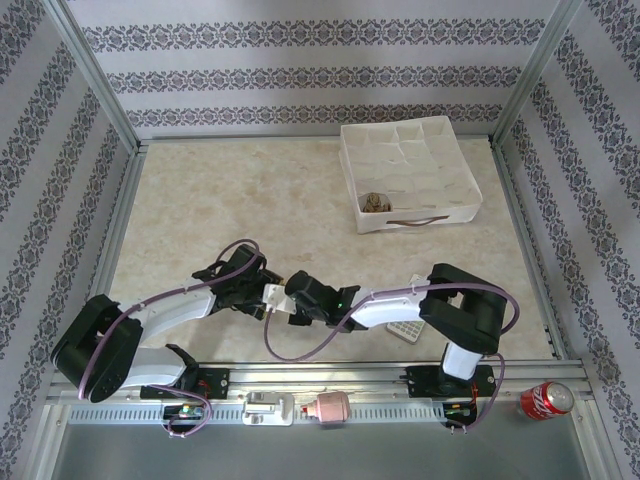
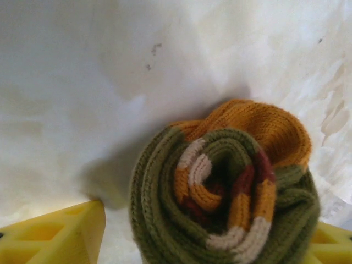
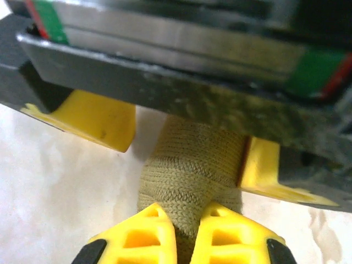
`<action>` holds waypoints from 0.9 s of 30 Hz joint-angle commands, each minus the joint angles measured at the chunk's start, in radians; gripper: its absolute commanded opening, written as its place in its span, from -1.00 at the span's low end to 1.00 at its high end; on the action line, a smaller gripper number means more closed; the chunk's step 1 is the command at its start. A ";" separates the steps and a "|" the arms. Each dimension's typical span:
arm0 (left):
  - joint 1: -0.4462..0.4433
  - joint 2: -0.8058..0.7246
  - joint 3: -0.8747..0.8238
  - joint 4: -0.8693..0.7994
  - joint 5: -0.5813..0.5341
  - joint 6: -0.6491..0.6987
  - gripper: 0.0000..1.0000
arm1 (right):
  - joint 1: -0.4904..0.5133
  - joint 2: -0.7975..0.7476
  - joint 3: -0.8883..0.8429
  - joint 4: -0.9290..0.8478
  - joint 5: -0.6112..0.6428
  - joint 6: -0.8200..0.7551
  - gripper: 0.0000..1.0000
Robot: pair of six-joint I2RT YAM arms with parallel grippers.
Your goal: Roll the socks
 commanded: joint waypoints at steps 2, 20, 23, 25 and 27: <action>0.011 0.005 -0.030 0.097 -0.001 0.005 0.36 | -0.090 0.042 -0.062 -0.191 -0.213 0.140 -1.00; 0.018 0.148 -0.036 0.342 -0.004 0.100 0.30 | -0.356 0.158 0.033 -0.175 -0.795 0.536 -1.00; 0.018 0.161 -0.036 0.352 0.006 0.111 0.30 | -0.370 0.176 0.052 -0.177 -0.854 0.573 -1.00; 0.018 0.177 -0.033 0.361 0.017 0.118 0.27 | -0.373 0.189 0.073 -0.190 -0.876 0.599 -1.00; 0.018 0.196 -0.033 0.387 0.031 0.119 0.18 | -0.378 0.205 0.093 -0.204 -0.892 0.631 -1.00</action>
